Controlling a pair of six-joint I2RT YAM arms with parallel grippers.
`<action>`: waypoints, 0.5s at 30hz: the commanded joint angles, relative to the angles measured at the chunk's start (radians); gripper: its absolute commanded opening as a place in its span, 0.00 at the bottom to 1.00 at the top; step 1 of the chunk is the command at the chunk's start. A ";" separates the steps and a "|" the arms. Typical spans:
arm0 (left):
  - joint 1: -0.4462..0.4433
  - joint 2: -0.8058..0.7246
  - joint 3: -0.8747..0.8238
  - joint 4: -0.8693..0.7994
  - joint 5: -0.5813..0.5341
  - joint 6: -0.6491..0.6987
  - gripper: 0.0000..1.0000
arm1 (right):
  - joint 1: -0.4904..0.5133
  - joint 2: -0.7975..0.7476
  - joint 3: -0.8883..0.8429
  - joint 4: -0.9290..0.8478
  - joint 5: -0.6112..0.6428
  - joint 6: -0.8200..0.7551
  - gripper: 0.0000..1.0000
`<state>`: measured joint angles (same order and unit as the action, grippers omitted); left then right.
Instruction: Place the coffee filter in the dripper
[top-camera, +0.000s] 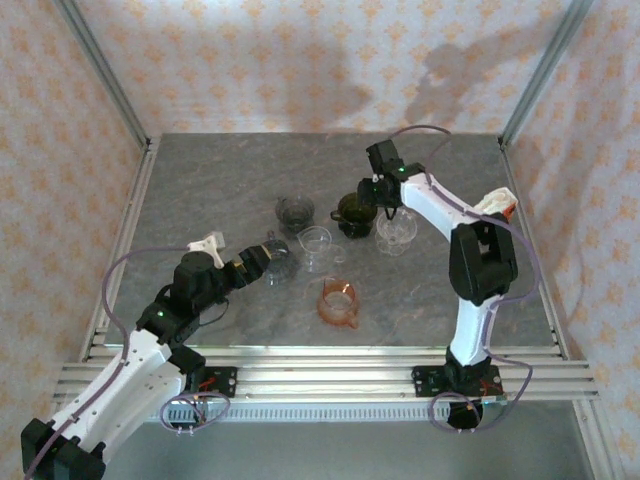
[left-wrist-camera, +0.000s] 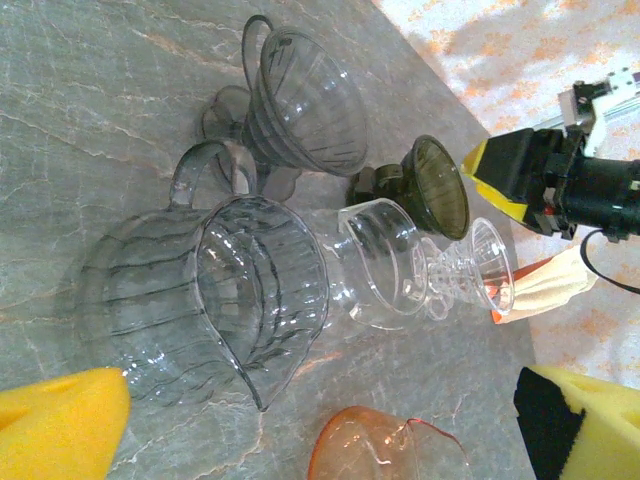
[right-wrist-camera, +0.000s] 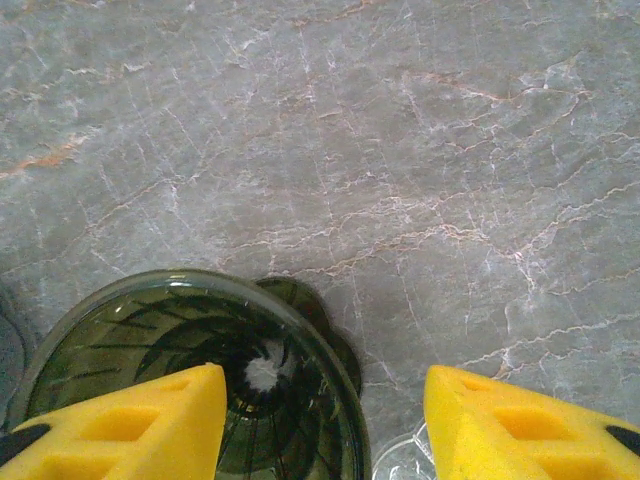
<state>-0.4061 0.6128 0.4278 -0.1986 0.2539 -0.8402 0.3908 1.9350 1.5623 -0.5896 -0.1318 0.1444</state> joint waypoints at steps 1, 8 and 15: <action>-0.010 -0.011 -0.017 -0.019 -0.014 -0.013 0.99 | -0.003 0.042 0.066 -0.086 -0.005 -0.045 0.53; -0.010 -0.010 -0.017 -0.027 -0.018 -0.011 0.99 | -0.003 0.101 0.112 -0.108 -0.021 -0.061 0.45; -0.009 -0.010 -0.015 -0.033 -0.033 -0.007 1.00 | -0.003 0.104 0.110 -0.101 -0.056 -0.060 0.29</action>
<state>-0.4065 0.6106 0.4164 -0.2096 0.2504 -0.8402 0.3908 2.0392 1.6478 -0.6659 -0.1696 0.0902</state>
